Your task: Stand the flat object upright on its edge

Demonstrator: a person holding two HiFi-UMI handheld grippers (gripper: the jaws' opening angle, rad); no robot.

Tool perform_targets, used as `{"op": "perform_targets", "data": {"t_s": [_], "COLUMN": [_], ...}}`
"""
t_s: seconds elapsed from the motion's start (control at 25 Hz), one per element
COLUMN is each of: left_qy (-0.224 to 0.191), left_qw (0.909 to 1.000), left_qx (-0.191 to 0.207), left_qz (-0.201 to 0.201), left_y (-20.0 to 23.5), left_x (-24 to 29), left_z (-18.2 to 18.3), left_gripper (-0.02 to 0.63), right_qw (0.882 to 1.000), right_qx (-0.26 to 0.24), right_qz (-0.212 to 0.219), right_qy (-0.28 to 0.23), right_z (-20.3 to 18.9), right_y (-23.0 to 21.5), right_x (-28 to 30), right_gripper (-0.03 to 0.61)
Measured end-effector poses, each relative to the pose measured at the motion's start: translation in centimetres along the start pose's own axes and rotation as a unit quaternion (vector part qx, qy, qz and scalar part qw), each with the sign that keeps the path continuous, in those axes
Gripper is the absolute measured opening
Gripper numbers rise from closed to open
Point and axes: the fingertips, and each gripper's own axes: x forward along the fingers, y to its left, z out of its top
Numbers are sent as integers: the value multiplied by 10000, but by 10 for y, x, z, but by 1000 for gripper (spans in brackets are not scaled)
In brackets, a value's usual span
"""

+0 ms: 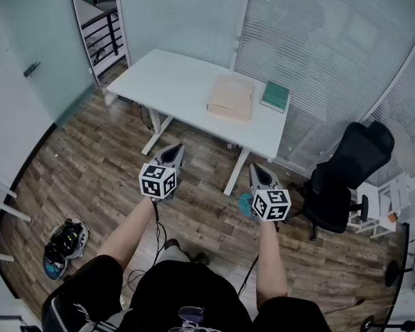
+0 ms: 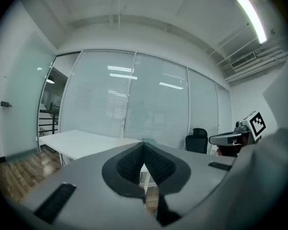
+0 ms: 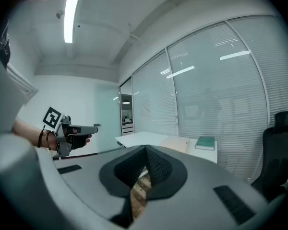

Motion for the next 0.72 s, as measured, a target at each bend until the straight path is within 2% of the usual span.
{"op": "perform_targets", "data": {"t_s": [0.72], "left_qy": [77], "left_qw": [9999], "left_qx": [-100], "left_qz": [19], "left_y": [1], "left_x": [16], "left_z": [-5], "left_gripper": [20], "right_qw": [10000], "right_qx": [54], "right_qz": [75], "right_qy": [35], "right_z": [1], "right_y": [-10], "right_x": [13], "right_gripper": [21]}}
